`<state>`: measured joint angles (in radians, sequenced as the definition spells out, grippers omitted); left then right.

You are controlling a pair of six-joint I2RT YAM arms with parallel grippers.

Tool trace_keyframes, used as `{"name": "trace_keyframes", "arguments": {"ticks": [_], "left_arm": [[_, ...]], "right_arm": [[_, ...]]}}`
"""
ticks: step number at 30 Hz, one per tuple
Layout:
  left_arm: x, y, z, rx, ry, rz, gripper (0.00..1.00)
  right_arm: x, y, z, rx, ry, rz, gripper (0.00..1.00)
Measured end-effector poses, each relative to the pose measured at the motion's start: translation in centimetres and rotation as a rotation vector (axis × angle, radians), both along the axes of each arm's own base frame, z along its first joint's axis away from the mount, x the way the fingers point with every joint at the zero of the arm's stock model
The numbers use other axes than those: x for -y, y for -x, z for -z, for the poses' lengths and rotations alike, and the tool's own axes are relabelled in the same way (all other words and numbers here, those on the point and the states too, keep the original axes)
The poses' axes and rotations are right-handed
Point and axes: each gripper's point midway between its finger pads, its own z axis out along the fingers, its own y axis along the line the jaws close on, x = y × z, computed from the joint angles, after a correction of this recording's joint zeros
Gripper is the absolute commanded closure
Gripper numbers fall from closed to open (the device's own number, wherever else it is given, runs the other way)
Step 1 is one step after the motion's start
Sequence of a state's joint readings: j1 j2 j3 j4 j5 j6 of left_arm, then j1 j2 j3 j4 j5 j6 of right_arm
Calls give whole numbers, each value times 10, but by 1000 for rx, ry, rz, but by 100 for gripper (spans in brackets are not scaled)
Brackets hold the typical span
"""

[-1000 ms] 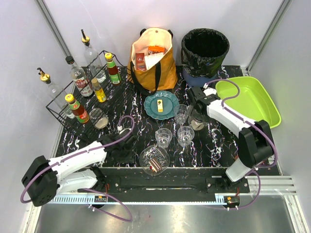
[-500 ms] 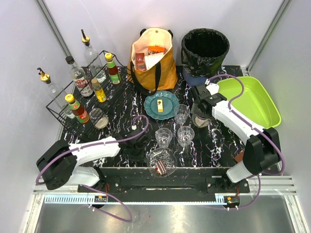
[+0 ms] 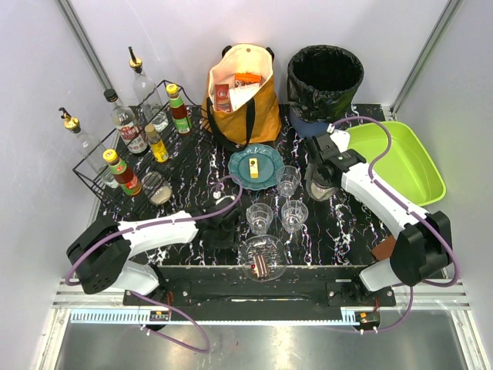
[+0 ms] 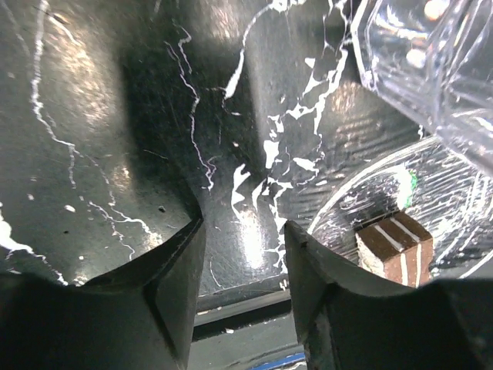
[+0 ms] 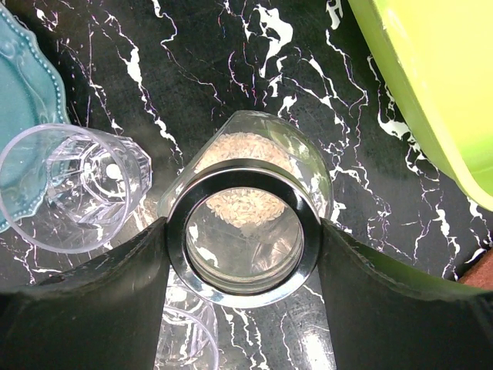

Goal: Clear the kitchen counter

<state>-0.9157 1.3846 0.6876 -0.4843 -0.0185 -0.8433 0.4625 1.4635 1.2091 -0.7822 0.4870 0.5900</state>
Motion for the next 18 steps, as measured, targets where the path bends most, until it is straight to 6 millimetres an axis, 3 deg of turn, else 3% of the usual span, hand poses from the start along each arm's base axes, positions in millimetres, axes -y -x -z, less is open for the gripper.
{"name": "trace_keyframes", "arguments": {"ticks": [6, 9, 12, 18], "left_arm": [[-11, -20, -15, 87, -64, -62, 44], [-21, -31, -37, 146, -55, -108, 43], [-31, -49, -74, 228, -9, -170, 41], [-59, -91, -166, 416, 67, -273, 37]], "right_arm": [[-1, 0, -12, 3, 1, -25, 79], [-3, -2, -33, 27, -11, -41, 82], [-9, -5, -60, 67, -46, -60, 85], [-27, -12, -114, 149, -142, -127, 87]]}}
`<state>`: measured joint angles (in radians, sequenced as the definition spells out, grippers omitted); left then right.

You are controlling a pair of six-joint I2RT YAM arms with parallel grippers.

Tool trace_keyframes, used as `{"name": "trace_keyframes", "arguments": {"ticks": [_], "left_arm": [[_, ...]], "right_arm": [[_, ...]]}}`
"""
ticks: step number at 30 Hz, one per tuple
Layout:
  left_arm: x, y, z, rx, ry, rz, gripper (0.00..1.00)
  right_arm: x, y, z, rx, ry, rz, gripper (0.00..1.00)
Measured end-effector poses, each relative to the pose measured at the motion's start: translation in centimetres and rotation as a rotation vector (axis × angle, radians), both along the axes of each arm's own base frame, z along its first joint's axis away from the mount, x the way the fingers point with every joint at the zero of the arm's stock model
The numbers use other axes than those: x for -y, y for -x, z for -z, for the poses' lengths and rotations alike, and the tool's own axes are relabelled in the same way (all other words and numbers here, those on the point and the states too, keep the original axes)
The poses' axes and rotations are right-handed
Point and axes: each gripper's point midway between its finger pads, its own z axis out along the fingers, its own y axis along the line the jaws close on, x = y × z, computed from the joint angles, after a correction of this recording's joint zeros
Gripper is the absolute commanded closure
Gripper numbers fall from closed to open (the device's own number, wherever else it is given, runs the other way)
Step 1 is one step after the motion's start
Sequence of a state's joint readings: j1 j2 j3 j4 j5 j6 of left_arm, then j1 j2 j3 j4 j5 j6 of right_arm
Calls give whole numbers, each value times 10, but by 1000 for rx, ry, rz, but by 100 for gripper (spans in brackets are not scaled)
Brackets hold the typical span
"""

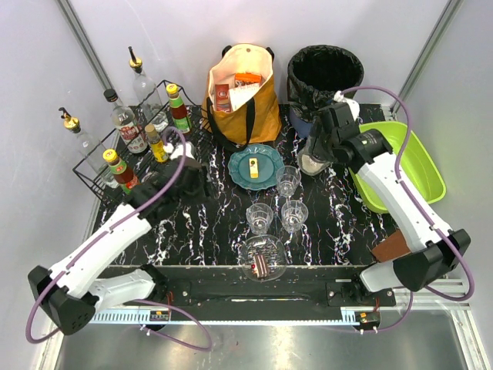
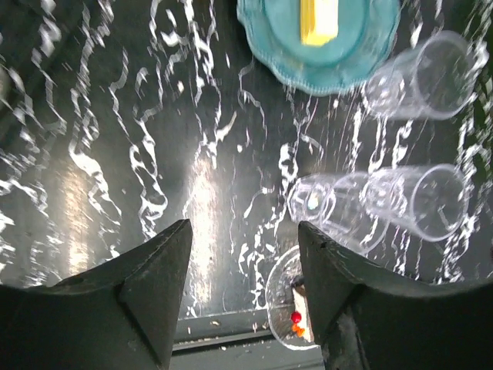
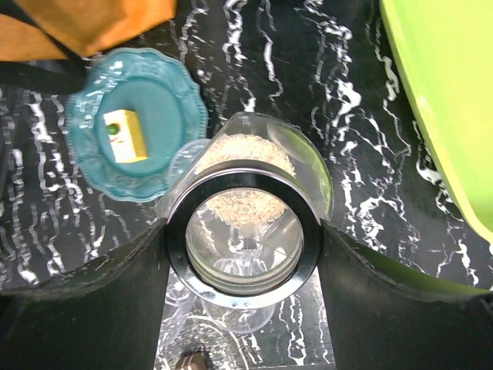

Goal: Clear the kitchen counter

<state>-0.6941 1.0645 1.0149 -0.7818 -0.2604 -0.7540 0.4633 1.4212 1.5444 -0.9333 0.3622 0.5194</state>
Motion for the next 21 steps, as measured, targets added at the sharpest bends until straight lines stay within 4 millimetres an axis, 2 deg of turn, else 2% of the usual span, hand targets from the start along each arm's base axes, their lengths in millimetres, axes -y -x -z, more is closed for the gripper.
{"name": "trace_keyframes", "arguments": {"ticks": [3, 5, 7, 10, 15, 20, 21], "left_arm": [[-16, -13, -39, 78, 7, -32, 36], [-27, -19, -62, 122, 4, -46, 36], [-36, -21, -82, 156, -3, -57, 35], [-52, -25, -114, 215, -11, -86, 34], [-84, -19, -171, 341, -25, -152, 31], [-104, 6, -241, 524, 29, -173, 30], [-106, 11, -249, 546, 42, -172, 30]], "right_arm": [[-14, 1, -19, 21, -35, -51, 87], [-30, 4, -30, 33, -39, -100, 87], [-57, 8, -37, 42, -49, -174, 87], [-107, 19, -35, 29, -63, -305, 87], [-183, 40, -4, -32, -40, -513, 90], [-252, 61, 43, -68, 55, -773, 89], [-263, 66, 52, -75, 70, -833, 89]]}}
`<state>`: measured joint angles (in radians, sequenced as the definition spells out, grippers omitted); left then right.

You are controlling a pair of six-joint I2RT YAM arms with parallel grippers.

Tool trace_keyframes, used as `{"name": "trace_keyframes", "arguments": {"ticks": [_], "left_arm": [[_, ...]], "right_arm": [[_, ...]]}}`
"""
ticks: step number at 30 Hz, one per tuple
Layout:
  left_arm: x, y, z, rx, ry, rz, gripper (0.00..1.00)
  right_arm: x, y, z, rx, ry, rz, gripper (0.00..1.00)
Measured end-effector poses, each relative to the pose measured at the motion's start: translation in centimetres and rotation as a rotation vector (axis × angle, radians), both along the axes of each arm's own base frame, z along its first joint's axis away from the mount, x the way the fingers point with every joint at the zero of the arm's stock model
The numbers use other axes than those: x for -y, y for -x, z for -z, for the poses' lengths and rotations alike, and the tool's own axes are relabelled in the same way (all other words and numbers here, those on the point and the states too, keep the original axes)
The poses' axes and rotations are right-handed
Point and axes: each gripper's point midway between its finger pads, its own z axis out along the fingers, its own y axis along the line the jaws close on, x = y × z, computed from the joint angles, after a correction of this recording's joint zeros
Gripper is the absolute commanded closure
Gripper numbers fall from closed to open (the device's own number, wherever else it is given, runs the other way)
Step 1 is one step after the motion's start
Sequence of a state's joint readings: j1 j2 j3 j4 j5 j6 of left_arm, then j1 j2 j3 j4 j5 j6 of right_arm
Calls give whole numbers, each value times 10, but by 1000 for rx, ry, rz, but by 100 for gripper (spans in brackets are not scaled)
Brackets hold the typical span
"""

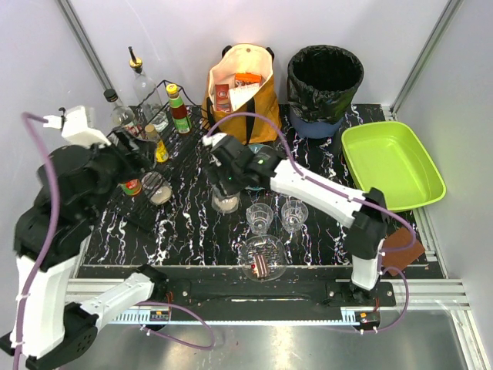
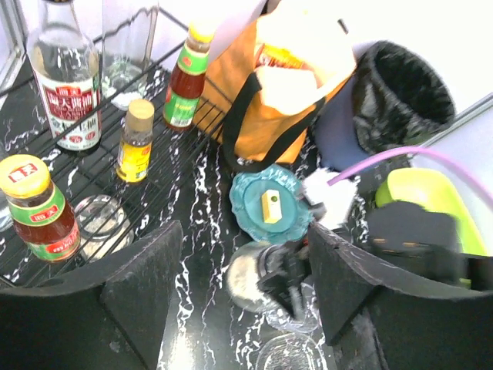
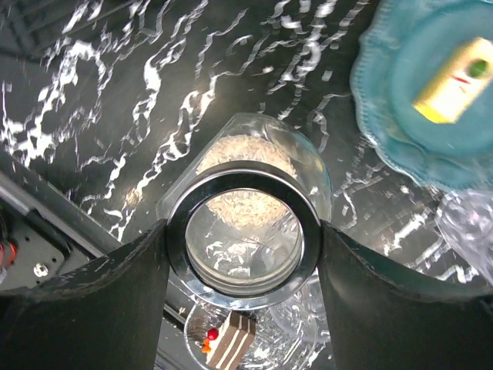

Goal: Clear the kitchen counter

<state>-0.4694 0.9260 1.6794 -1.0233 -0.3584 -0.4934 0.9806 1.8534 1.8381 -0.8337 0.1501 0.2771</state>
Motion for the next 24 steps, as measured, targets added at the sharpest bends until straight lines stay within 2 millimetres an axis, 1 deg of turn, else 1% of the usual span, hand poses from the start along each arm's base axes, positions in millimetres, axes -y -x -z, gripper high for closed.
{"name": "trace_keyframes", "arguments": {"ticks": [3, 4, 6, 10, 16, 18, 19, 21, 24], "left_arm": [[-5, 16, -22, 67, 34, 20, 29], [-5, 19, -26, 81, 42, 28, 29], [-3, 22, -29, 86, 46, 46, 29], [7, 19, -20, 45, 33, 89, 29], [18, 14, -10, 4, 10, 135, 28], [20, 14, -9, 0, 7, 149, 28], [21, 14, -9, -1, 4, 155, 28], [22, 15, -8, -3, -1, 166, 27], [23, 15, -7, -4, -6, 175, 27]], "right_arm": [[-21, 11, 22, -9, 34, -153, 85], [-25, 14, 29, -11, 45, -203, 84], [-33, 15, 41, -12, 63, -285, 81], [-45, 18, 61, -16, 86, -418, 79], [-69, 24, 89, -7, 110, -562, 78], [-77, 28, 99, -3, 130, -599, 74], [-80, 30, 104, -1, 138, -614, 69], [-90, 31, 103, 25, 145, -640, 42], [-99, 33, 103, 43, 146, -665, 4]]}}
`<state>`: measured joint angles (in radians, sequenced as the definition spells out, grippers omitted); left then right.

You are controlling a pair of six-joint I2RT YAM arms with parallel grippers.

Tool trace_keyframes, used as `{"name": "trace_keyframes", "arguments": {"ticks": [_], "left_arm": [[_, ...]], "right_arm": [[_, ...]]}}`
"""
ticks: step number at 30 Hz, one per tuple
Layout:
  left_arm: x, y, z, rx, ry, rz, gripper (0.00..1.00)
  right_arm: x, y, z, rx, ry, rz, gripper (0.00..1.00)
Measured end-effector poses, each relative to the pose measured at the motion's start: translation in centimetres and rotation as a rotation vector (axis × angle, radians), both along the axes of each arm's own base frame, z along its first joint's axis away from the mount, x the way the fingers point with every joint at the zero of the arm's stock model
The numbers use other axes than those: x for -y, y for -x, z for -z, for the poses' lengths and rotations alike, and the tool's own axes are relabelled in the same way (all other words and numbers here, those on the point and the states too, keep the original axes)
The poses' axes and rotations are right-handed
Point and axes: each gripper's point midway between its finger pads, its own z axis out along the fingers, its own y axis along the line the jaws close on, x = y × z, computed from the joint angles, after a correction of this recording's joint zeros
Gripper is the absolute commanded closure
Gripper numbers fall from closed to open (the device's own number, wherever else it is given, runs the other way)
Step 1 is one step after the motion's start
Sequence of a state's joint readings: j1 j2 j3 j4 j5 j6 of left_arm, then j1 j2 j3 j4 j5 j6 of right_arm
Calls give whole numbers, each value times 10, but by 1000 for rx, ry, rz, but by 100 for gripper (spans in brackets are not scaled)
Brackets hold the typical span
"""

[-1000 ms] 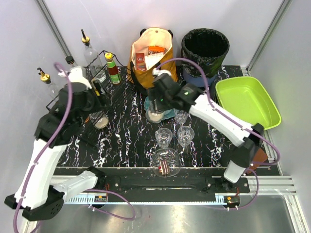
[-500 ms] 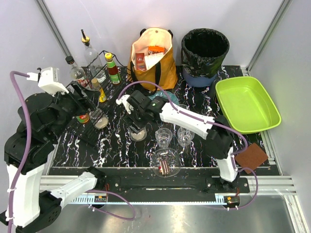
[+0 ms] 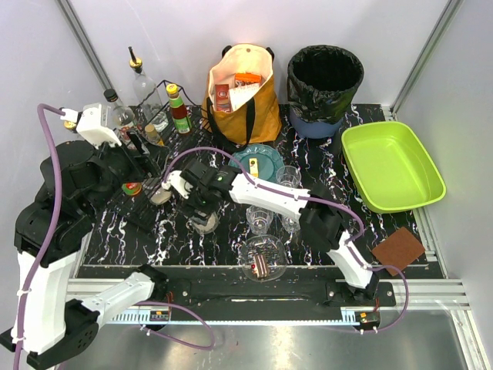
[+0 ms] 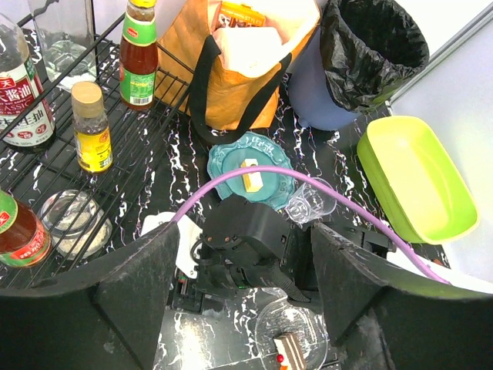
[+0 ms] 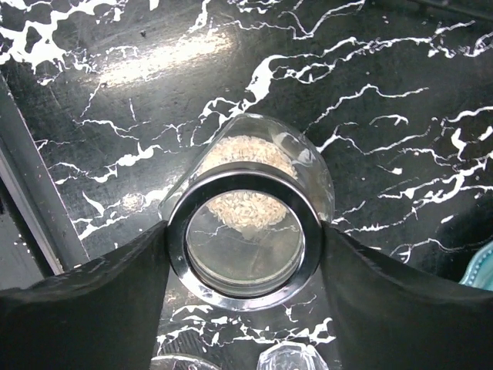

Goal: Clear the kitchen counter

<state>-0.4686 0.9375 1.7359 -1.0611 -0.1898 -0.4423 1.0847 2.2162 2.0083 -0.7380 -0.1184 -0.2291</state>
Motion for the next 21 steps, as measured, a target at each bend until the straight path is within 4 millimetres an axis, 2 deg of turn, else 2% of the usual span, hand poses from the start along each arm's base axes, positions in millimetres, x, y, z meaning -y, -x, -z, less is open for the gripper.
{"name": "trace_keyframes", "arguments": {"ticks": [1, 8, 12, 15, 21], "left_arm": [[0, 0, 0, 0, -2, 3, 27], [0, -1, 1, 4, -26, 14, 25], [1, -2, 1, 6, -41, 19, 23], [1, -3, 0, 12, -51, 25, 21], [2, 3, -13, 67, -35, 49, 19]], "right_arm": [[-1, 1, 1, 2, 3, -5, 0], [-3, -2, 0, 23, 0, 2, 0], [-4, -3, -10, 22, -31, 37, 0], [-2, -1, -34, 36, -107, 64, 0], [25, 12, -107, 81, -341, 165, 0]]}}
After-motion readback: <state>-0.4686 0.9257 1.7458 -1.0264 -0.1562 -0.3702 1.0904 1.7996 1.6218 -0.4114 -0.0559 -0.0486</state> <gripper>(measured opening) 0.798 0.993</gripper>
